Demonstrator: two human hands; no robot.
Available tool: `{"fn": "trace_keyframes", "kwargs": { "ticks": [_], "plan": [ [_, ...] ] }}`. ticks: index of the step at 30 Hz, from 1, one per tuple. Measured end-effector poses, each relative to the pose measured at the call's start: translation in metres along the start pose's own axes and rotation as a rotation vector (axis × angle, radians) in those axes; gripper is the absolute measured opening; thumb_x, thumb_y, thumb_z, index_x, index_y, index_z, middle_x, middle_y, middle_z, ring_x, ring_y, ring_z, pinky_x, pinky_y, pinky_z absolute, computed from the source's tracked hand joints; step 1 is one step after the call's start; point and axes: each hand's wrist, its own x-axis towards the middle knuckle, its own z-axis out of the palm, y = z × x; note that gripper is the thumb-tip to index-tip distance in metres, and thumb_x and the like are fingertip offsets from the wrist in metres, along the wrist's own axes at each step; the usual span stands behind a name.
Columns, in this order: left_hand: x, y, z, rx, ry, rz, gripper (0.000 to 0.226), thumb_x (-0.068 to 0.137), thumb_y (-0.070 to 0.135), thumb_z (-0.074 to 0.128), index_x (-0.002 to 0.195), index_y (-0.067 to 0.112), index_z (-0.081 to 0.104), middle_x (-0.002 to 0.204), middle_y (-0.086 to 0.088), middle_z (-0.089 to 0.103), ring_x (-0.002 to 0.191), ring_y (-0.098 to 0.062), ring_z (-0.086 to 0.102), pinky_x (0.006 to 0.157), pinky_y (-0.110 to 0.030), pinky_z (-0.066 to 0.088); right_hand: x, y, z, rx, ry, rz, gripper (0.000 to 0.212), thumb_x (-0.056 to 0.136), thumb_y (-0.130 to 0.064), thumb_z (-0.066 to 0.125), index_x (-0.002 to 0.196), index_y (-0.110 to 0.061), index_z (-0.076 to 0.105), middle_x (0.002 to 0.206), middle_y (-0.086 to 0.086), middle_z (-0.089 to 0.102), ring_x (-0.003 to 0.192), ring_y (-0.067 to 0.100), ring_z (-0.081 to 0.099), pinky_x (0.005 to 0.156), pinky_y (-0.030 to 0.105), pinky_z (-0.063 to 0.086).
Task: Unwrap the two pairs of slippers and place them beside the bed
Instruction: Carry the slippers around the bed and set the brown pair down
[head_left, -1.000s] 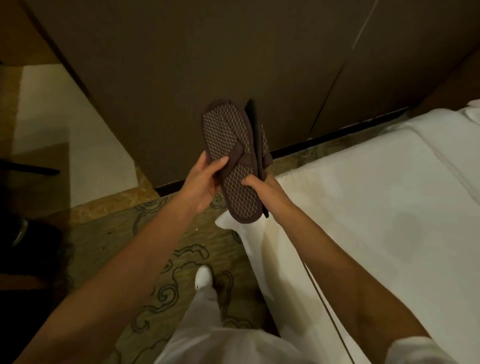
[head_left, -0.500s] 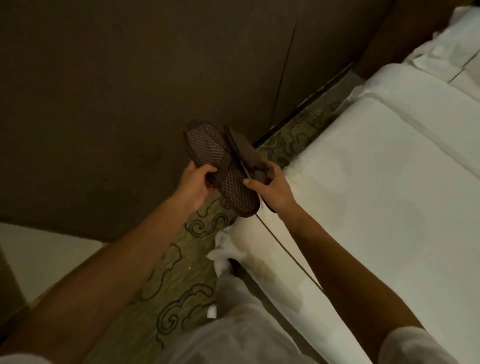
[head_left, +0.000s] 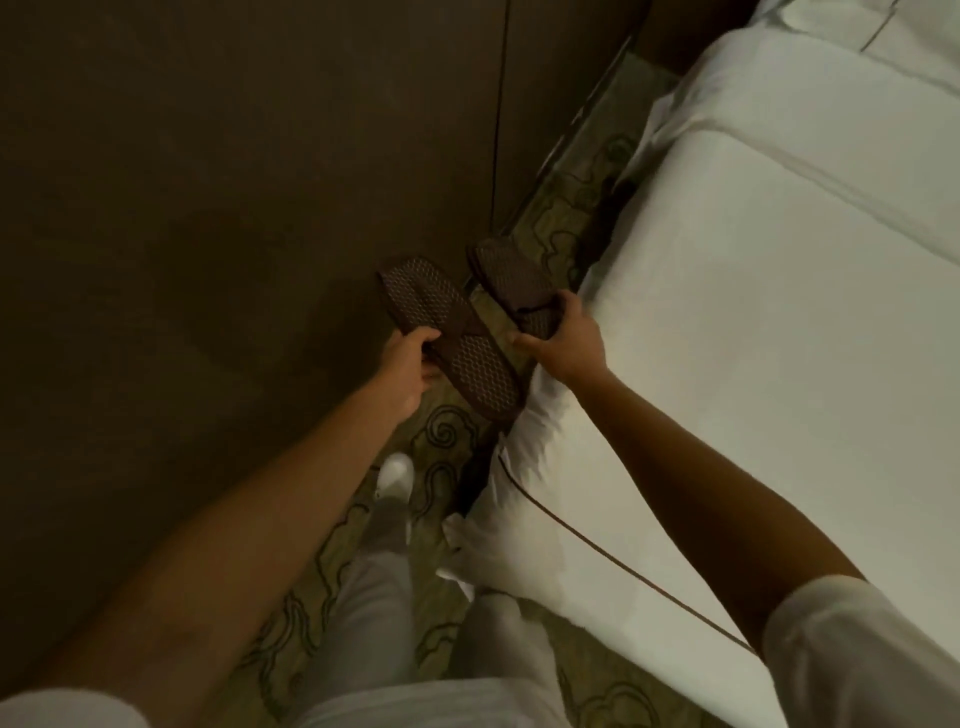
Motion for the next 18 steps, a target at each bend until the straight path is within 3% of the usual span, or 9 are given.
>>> {"fn": "trace_keyframes", "kwargs": {
  "ticks": [2,5,8,10,12,15,18],
  "plan": [
    [0.045,-0.012,-0.011,0.191,0.073,-0.168,0.063,0.086,0.047,0.062,0.14,0.019,0.047,0.134,-0.01,0.056,0.119,-0.034,0.056,0.097,-0.051,0.049,0.025,0.005,0.02,-0.112,-0.023,0.085,0.115,0.065,-0.075,0.07,0.155,-0.019,0.026,0.152,0.014,0.042,0.136,0.038,0.044,0.106,0.053,0.046],
    [0.116,-0.042,-0.042,0.434,0.207,-0.227,0.071,0.079,0.046,0.061,0.139,0.009,0.05,0.135,-0.016,0.057,0.12,-0.038,0.057,0.102,-0.053,0.048,0.039,0.013,0.058,-0.145,-0.121,0.216,0.095,0.081,-0.062,0.067,0.153,-0.014,0.031,0.153,0.017,0.04,0.137,0.039,0.043,0.107,0.049,0.044],
    [0.139,-0.046,-0.054,0.643,0.141,-0.17,0.042,0.092,0.026,0.059,0.121,-0.004,0.06,0.116,-0.018,0.064,0.106,-0.031,0.061,0.09,-0.04,0.051,0.029,0.016,0.1,-0.102,-0.332,0.249,0.07,0.087,-0.049,0.068,0.143,-0.011,0.048,0.137,0.016,0.055,0.126,0.036,0.056,0.095,0.036,0.048],
    [0.147,-0.038,-0.058,0.749,0.09,-0.139,0.018,0.095,0.017,0.054,0.097,0.0,0.061,0.092,-0.015,0.057,0.088,-0.025,0.055,0.073,-0.032,0.042,0.016,0.015,0.128,-0.103,-0.51,0.3,0.054,0.094,-0.04,0.063,0.137,-0.007,0.055,0.134,0.016,0.058,0.126,0.034,0.056,0.097,0.035,0.046],
    [0.165,-0.031,-0.061,0.829,0.056,-0.115,0.014,0.095,0.015,0.052,0.091,0.004,0.059,0.087,-0.015,0.053,0.083,-0.024,0.051,0.07,-0.031,0.037,0.007,0.018,0.152,-0.059,-0.591,0.378,0.043,0.096,-0.033,0.062,0.13,-0.007,0.061,0.131,0.015,0.062,0.125,0.033,0.057,0.099,0.033,0.046],
    [0.191,-0.028,-0.056,0.911,-0.003,-0.032,0.013,0.096,0.012,0.053,0.095,0.003,0.062,0.093,-0.019,0.058,0.089,-0.026,0.056,0.074,-0.033,0.041,0.009,0.021,0.176,0.036,-0.575,0.454,0.037,0.095,-0.029,0.061,0.125,-0.007,0.065,0.127,0.014,0.066,0.12,0.032,0.06,0.096,0.033,0.047],
    [0.22,-0.03,-0.044,0.994,-0.022,0.084,0.026,0.098,0.012,0.055,0.118,-0.003,0.062,0.119,-0.023,0.063,0.113,-0.032,0.06,0.093,-0.036,0.046,0.024,0.031,0.191,0.095,-0.498,0.455,0.035,0.098,-0.025,0.057,0.127,-0.007,0.064,0.129,0.015,0.064,0.121,0.033,0.059,0.097,0.035,0.047]
  ]
}}
